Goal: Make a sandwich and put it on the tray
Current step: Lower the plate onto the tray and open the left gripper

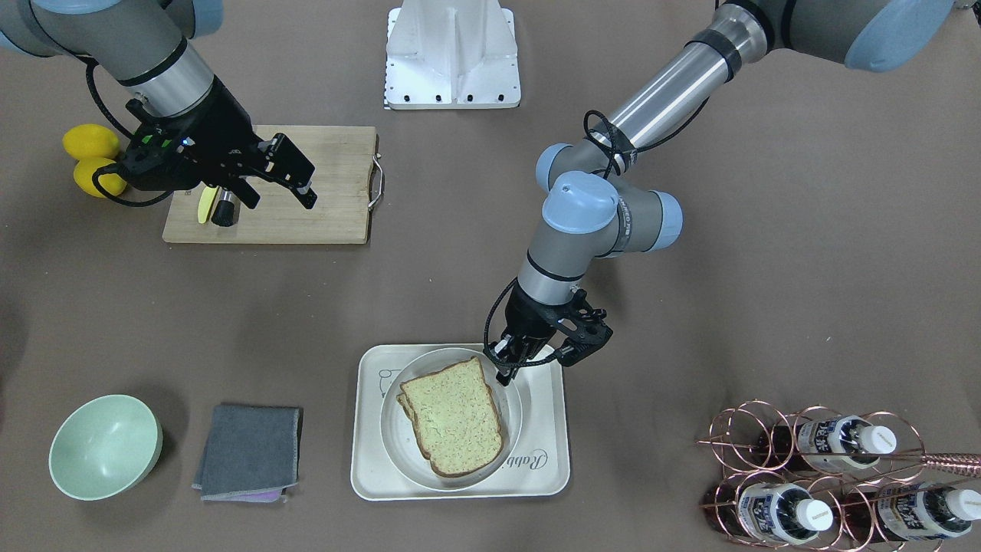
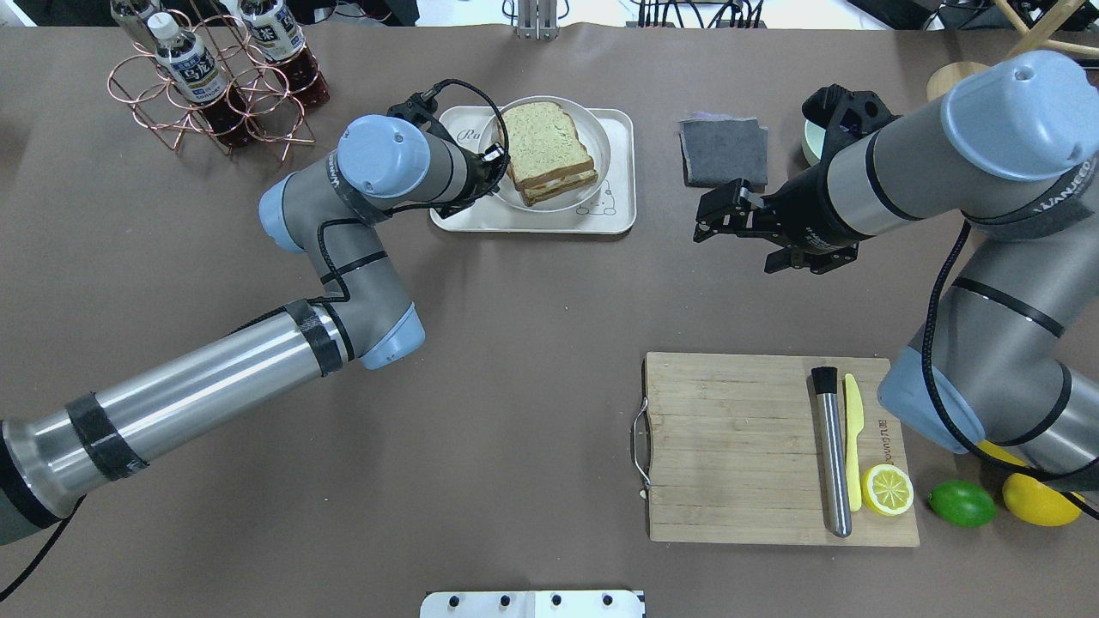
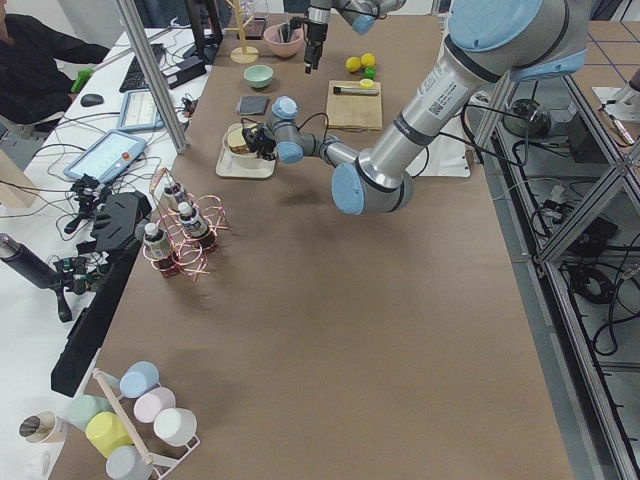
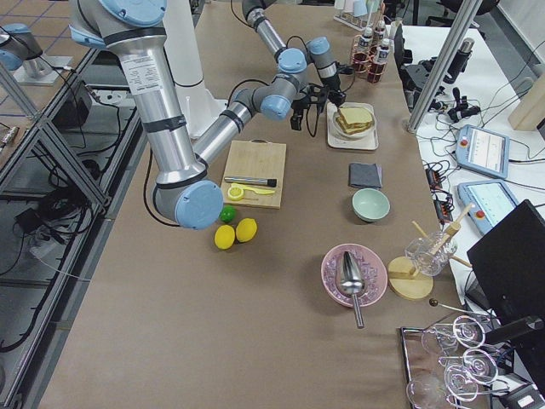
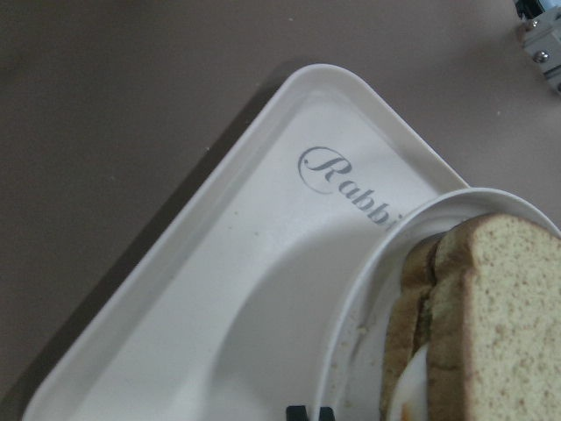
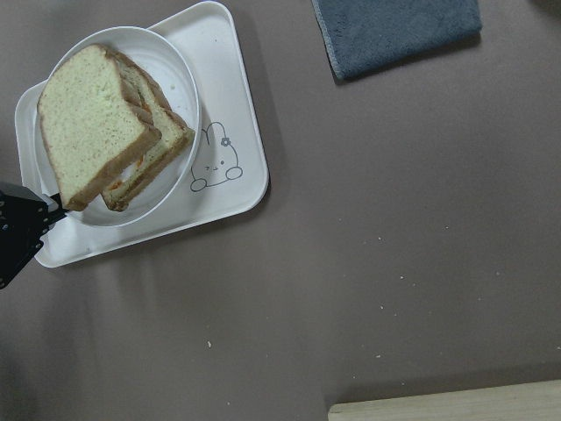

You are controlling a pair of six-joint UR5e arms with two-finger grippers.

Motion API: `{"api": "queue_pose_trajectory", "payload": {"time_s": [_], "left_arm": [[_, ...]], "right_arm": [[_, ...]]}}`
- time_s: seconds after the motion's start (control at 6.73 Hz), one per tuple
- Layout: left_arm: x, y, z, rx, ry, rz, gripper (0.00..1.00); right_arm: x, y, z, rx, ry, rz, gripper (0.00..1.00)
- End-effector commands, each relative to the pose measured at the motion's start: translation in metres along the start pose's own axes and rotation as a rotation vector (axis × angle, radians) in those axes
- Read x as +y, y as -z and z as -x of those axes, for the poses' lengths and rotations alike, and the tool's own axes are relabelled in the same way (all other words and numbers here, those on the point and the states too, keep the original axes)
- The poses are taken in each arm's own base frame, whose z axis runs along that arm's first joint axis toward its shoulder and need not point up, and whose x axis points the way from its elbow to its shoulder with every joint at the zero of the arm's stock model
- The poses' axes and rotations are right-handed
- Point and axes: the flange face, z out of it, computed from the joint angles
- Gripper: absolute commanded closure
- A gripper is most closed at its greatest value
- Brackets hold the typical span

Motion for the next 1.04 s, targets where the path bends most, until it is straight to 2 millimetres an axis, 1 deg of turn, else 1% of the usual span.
{"api": "queue_pose_trajectory", "payload": {"time_s": [0.0,0.3,0.45,0.59,0.74,0.89], "left_arm": [[-0.001,0.0,0.007,-0.006,-0.017,-0.002,1.0],[-0.014,0.0,0.008,-0.011,-0.011,-0.014,1.0],[-0.015,0.002,0.006,-0.007,-0.055,-0.011,1.0],[-0.018,0.002,0.018,-0.014,-0.084,-0.011,0.31],[-0.019,0.009,0.022,-0.003,-0.096,-0.012,0.02],[-0.019,0.016,0.026,0.009,-0.1,-0.008,0.02]], "right_arm": [[-0.002,-0.003,-0.001,0.006,-0.001,-0.003,0.0],[-0.002,-0.005,0.0,0.006,-0.001,-0.001,0.0],[-0.002,-0.005,0.001,0.004,0.0,0.0,0.0],[-0.003,-0.004,0.0,0.005,-0.001,-0.001,0.0],[-0.005,-0.002,-0.001,0.004,-0.003,-0.002,0.0],[-0.006,0.0,-0.001,0.002,-0.004,-0.003,0.0]]}}
